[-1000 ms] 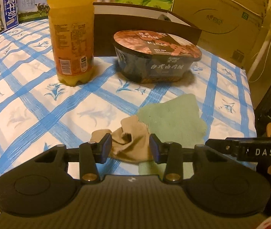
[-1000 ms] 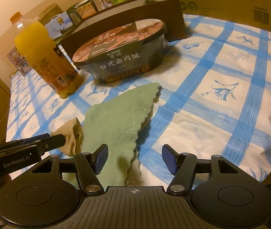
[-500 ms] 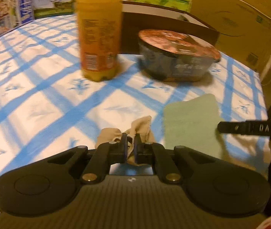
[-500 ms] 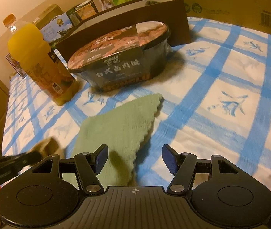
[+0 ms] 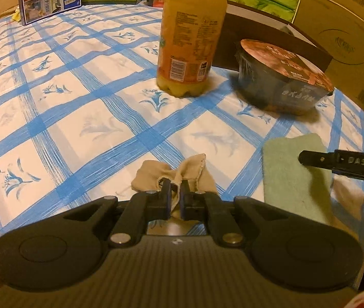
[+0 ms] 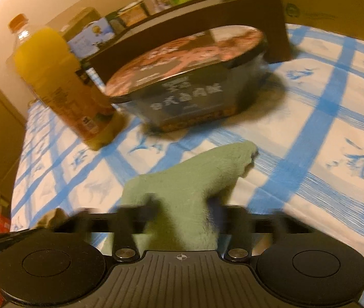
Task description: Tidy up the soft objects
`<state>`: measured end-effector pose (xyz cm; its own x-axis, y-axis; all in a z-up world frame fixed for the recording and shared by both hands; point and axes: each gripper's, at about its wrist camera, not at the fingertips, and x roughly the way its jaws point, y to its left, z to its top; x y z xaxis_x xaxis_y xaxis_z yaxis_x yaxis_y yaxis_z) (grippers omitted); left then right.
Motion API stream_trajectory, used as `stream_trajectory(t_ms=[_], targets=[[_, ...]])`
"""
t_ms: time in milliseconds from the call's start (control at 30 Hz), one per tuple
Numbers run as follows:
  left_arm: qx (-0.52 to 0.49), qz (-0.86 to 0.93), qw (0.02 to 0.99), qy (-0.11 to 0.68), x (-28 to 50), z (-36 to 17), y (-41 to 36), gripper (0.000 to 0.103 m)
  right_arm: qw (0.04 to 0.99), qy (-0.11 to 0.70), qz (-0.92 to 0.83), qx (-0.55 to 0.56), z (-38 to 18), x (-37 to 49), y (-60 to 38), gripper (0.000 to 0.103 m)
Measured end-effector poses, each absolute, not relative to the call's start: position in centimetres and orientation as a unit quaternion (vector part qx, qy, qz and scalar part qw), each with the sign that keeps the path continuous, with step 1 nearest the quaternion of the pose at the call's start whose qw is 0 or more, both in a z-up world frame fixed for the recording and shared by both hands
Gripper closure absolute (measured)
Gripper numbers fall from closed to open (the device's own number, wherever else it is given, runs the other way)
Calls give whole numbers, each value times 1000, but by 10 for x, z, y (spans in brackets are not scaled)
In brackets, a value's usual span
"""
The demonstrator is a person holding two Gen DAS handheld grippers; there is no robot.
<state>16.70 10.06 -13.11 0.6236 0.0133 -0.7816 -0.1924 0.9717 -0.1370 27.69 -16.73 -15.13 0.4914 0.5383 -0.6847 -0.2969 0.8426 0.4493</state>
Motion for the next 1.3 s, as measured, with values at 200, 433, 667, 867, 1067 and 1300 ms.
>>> stream_trajectory(t_ms=[200,433,667,867,1067,1300], targets=[[-108,60,894,431,166,-132,101,98,861,394,279,160,-132,265,-176,92],[-109,63,894,430,164,-131,101,98,834,376,382,134,-110,230,-176,92],[-113,63,895,427,160,-129,101,98,799,431,407,101,-120,198,-167,92],[-117,63,895,426,157,-128,102,98,825,394,357,192,-95,231,-189,92],[-117,60,896,424,156,-126,100,98,838,328,374,226,-53,250,-205,92],[-118,54,896,426,157,-128,98,98,783,476,344,206,-109,231,-203,92]])
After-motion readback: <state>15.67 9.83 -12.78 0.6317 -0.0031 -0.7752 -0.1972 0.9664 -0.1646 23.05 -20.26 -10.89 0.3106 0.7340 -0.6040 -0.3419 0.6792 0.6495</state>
